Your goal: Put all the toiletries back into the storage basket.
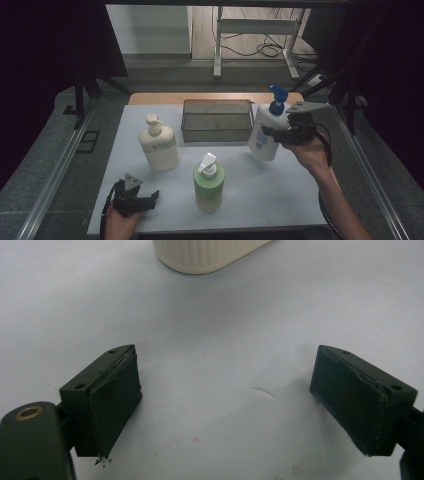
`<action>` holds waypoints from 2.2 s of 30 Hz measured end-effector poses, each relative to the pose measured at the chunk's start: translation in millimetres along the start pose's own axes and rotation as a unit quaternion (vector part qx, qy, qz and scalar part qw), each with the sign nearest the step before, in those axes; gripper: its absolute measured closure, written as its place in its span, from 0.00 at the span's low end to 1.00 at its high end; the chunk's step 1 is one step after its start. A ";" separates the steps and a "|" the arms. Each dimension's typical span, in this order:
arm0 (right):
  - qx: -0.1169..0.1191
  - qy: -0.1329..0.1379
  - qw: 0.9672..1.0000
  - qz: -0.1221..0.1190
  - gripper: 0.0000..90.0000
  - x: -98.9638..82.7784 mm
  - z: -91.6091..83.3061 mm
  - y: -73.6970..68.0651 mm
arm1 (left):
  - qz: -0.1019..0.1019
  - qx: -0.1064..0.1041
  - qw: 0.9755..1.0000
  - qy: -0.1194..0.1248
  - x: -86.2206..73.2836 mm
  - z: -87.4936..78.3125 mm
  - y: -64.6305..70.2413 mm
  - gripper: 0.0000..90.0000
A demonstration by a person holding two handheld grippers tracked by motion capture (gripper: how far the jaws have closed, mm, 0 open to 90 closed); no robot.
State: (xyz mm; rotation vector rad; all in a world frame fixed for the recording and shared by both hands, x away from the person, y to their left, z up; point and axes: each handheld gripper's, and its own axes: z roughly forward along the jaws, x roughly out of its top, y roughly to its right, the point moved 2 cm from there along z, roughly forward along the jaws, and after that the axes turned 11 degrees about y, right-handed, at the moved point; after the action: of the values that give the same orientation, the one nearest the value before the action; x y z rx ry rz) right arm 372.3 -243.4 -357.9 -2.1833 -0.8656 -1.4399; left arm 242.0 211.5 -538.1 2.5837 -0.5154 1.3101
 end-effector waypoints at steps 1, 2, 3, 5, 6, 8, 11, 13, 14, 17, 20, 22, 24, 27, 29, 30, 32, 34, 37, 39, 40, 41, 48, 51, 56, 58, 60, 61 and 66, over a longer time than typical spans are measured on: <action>0.002 0.000 1.000 -0.001 0.43 2.0 1.0 -1.3 | 0.000 -0.001 1.000 0.000 0.0 0.0 0.0 0.14; 0.003 0.001 1.000 -0.002 0.43 3.8 1.8 -2.6 | 0.000 -0.001 1.000 0.000 0.0 0.0 0.0 0.14; 0.005 0.001 1.000 -0.004 0.43 5.6 2.5 -3.7 | -0.001 -0.001 1.000 0.001 0.0 0.2 0.1 0.14; 0.009 0.003 1.000 -0.005 0.43 9.6 4.5 -6.4 | 0.000 -0.001 1.000 0.000 0.0 0.0 -0.1 0.14; 0.011 0.004 1.000 -0.006 0.43 11.6 5.4 -7.8 | 0.000 -0.001 1.000 0.000 0.0 0.0 -0.1 0.14; 0.015 0.006 1.000 -0.008 0.43 15.5 7.3 -10.4 | 0.001 -0.001 1.000 0.000 0.1 0.1 -0.3 0.14; 0.020 0.008 1.000 -0.010 0.43 21.1 10.3 -13.4 | 0.001 -0.001 1.000 0.000 0.1 0.1 -0.3 0.14; 0.022 0.010 1.000 -0.010 0.43 24.5 12.6 -15.1 | 0.001 -0.001 1.000 0.000 0.1 0.1 -0.3 0.14; 0.023 0.010 1.000 -0.009 0.43 26.2 13.8 -16.1 | 0.001 -0.002 1.000 0.000 0.1 0.1 -0.3 0.14; 0.026 0.013 1.000 -0.012 0.43 31.1 17.5 -19.4 | 0.000 -0.001 1.000 0.000 0.1 0.2 -0.2 0.14; 0.032 0.015 0.999 -0.014 0.43 37.3 21.9 -24.2 | 0.001 -0.001 1.000 0.000 0.1 0.2 -0.2 0.14; 0.035 0.016 0.999 -0.017 0.43 40.7 24.4 -27.1 | 0.000 -0.001 1.000 0.000 0.1 0.2 -0.2 0.14; 0.036 0.016 0.999 -0.020 0.43 44.5 27.3 -29.9 | 0.000 -0.001 1.000 0.001 0.1 0.3 -0.1 0.14; 0.037 0.020 0.999 -0.022 0.43 50.0 31.7 -33.1 | 0.000 -0.002 1.000 0.001 0.1 0.4 -0.2 0.14; 0.038 0.021 0.999 -0.021 0.43 53.5 34.5 -34.8 | 0.000 -0.002 1.000 0.001 0.1 0.4 -0.2 0.14; 0.038 0.023 0.999 -0.020 0.43 55.4 36.4 -35.8 | 0.000 -0.002 1.000 0.001 0.1 0.4 -0.2 0.14; 0.039 0.024 0.999 -0.020 0.43 57.9 39.2 -37.0 | 0.001 -0.001 1.000 0.000 0.1 0.3 -0.3 0.14; 0.040 0.024 0.999 -0.018 0.43 60.9 42.9 -38.4 | 0.000 -0.001 1.000 0.000 0.1 0.3 -0.3 0.14; 0.041 0.025 0.999 -0.018 0.43 64.4 48.0 -40.5 | 0.000 -0.001 1.000 0.000 0.1 0.3 -0.3 0.14; 0.042 0.026 0.999 -0.018 0.43 66.4 51.6 -42.1 | 0.000 -0.001 1.000 0.000 0.1 0.3 -0.3 0.14; 0.042 0.025 0.999 -0.018 0.43 67.3 53.5 -42.7 | 0.000 -0.001 1.000 0.000 0.1 0.4 -0.3 0.14; 0.042 0.026 0.999 -0.019 0.43 68.3 55.4 -43.2 | 0.000 -0.001 1.000 0.000 0.1 0.4 -0.3 0.14; 0.040 0.027 0.999 -0.017 0.43 74.8 69.6 -47.3 | 0.000 -0.001 1.000 0.001 0.0 0.4 -0.3 0.14; 0.039 0.028 0.999 -0.018 0.43 76.7 75.8 -48.2 | 0.000 -0.001 1.000 0.001 0.0 0.4 -0.3 0.14; 0.036 0.027 0.999 -0.018 0.43 80.0 86.6 -50.7 | 0.000 -0.001 1.000 0.000 0.1 0.3 -0.3 0.14; 0.035 0.027 0.999 -0.019 0.43 81.4 90.4 -51.7 | 0.001 -0.001 1.000 0.001 0.1 0.3 -0.3 0.14; 0.035 0.027 0.999 -0.019 0.43 83.5 95.2 -53.3 | 0.001 -0.001 1.000 0.001 0.1 0.3 -0.3 0.14; 0.034 0.027 0.999 -0.020 0.43 84.5 97.2 -54.0 | 0.001 -0.001 1.000 0.000 0.1 0.3 -0.3 0.14; 0.033 0.030 0.999 -0.022 0.43 89.5 106.1 -58.6 | 0.001 -0.001 1.000 0.001 0.1 0.3 -0.3 0.14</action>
State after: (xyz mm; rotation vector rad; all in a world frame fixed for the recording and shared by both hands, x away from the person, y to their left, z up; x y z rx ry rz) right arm 430.1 -109.7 -319.3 -2.0750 -0.9310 -1.4682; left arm 242.3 211.6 -538.3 2.5807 -0.5183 1.3107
